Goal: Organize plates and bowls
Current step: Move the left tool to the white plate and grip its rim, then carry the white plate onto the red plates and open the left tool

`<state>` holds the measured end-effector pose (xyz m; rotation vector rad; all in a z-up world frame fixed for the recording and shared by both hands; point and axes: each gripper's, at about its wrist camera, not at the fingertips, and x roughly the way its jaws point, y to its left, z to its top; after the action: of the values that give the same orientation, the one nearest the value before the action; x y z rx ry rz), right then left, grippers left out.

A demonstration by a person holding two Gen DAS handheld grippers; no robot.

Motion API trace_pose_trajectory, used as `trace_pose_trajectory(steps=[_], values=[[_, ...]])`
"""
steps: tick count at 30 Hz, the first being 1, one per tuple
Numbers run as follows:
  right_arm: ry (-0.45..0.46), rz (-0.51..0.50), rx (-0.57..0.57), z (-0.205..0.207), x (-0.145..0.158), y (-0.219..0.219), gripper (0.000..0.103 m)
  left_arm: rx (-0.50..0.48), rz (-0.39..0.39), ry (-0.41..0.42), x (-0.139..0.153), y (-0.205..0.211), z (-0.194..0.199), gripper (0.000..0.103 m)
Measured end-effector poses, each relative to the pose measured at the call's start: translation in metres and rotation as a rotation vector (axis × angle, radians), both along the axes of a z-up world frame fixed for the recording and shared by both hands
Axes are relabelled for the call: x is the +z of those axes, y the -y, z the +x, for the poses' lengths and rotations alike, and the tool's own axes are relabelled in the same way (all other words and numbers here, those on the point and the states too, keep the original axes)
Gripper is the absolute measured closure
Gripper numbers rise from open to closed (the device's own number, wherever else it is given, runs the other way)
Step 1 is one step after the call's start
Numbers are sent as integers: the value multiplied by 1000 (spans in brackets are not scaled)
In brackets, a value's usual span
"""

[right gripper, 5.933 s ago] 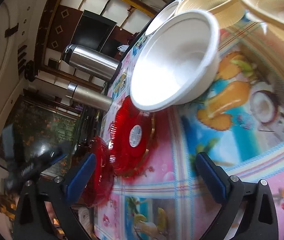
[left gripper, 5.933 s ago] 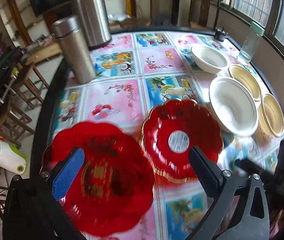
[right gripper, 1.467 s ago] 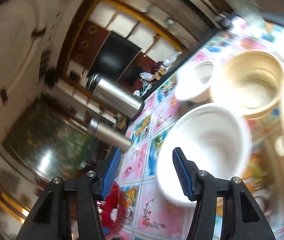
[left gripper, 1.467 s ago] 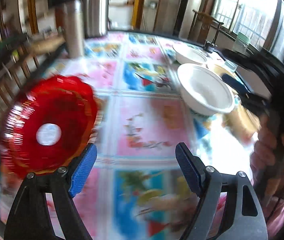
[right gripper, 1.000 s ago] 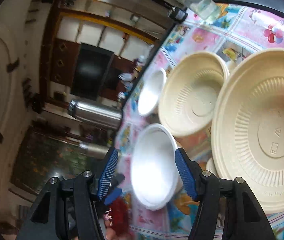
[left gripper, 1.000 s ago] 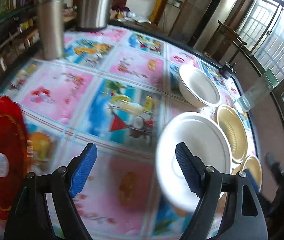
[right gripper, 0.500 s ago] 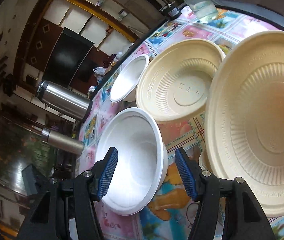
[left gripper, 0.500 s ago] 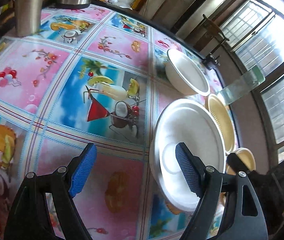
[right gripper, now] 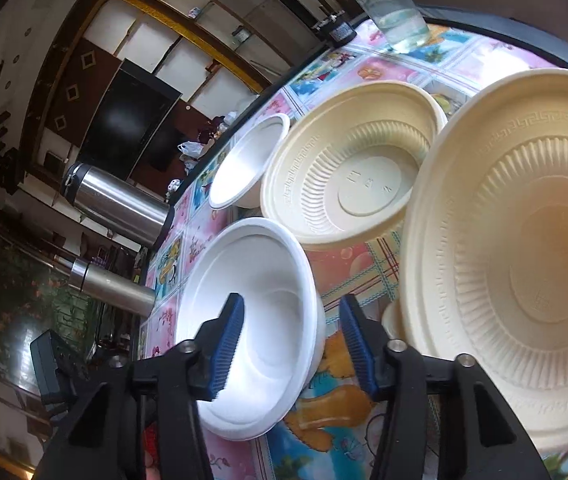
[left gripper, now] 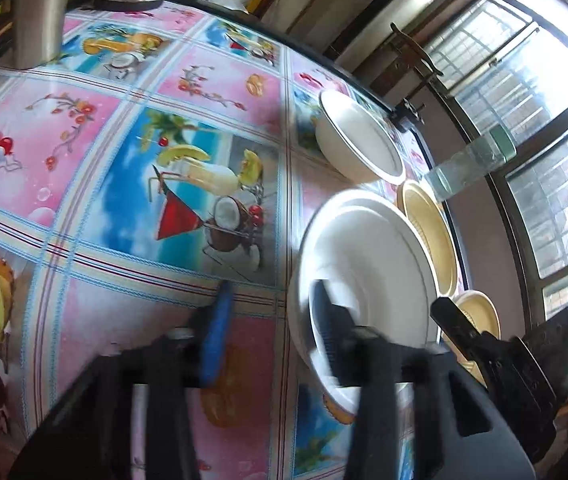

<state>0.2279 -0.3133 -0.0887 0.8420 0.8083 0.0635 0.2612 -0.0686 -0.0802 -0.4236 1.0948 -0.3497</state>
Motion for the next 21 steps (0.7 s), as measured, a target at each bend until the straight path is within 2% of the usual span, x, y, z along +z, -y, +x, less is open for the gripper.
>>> trace_pose_trajectory(steps=[4, 5, 7, 10, 17, 21], values=[[-3, 5, -21, -2, -2, 3, 68, -4, -7, 3, -1, 0, 0, 95], [2, 3, -23, -3, -2, 3, 69, 0, -9, 7, 0, -1, -1, 97], [7, 5, -14, -3, -1, 1, 78, 1, -19, 12, 1, -2, -1, 98], [-1, -25, 2, -1, -2, -6, 89, 5, 7, 29, 5, -2, -3, 98], [12, -60, 13, 2, -1, -13, 97, -4, 24, 30, 6, -1, -4, 98], [20, -80, 5, 2, 0, -14, 97, -8, 27, 27, 6, -1, -4, 98]])
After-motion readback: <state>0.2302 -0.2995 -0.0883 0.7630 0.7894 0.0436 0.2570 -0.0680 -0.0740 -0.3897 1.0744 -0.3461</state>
